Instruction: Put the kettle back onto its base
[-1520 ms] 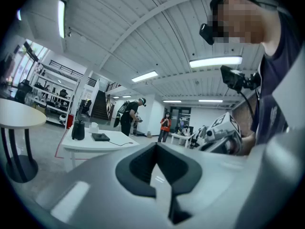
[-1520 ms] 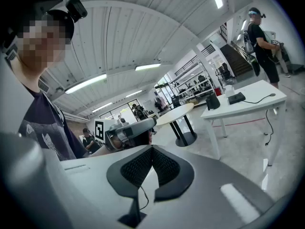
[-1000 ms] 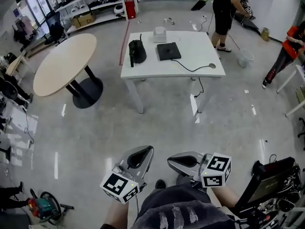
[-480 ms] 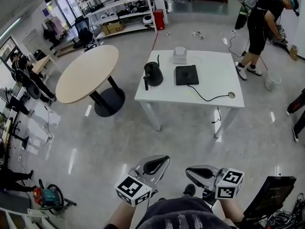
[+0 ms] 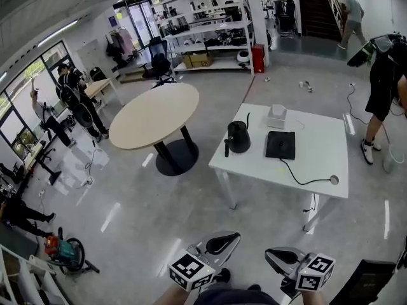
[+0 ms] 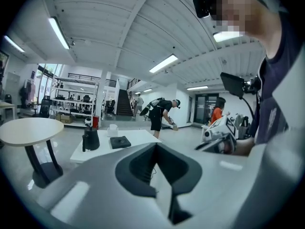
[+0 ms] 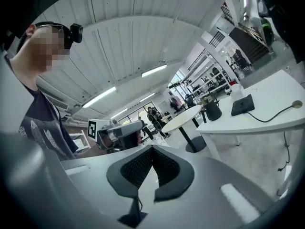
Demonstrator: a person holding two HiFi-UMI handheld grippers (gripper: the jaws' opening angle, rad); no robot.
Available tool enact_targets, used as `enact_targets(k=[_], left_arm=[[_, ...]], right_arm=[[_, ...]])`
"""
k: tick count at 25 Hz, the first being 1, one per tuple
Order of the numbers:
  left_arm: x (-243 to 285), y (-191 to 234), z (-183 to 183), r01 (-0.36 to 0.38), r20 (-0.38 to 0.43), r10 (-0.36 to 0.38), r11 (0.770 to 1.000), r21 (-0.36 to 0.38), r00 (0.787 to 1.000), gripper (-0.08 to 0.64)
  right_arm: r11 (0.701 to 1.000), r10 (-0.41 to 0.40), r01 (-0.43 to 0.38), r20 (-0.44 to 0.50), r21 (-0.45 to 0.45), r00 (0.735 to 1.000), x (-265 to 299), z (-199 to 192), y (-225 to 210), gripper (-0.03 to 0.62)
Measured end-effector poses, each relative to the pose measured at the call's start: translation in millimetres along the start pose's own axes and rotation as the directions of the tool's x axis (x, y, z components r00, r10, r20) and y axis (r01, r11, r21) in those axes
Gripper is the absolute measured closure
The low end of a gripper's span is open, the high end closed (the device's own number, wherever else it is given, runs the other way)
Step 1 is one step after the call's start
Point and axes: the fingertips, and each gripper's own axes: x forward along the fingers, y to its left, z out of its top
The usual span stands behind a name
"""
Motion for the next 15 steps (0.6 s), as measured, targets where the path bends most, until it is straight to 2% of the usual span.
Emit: enact_targets(k=[6,10,15], left_arm=[[9.5,29.3,-5.5,0.003,0.018,-0.003,1.0,0.002,1.0,0.56],[22.5,55.9,2.7,0.035,0.04,-0.036,0.999,0.027,0.999,0.56],[30.6,88.4,8.6,0.098,0.061,-0.099,0.995,0.008,0.993,0.558]], right_arm=[[0.997,-0.053,0.052,-0.013,-0.052,0.999,18.1,9.7,-17.4,0.591],[0.993,-0.116,0.116,0.019,-0.006,0.993,29.6,20.1,-34.4,0.591],[0.985,-0.173,0.173,0.018,0.007,0.985,59.6,36.1,-40.9,0.591]])
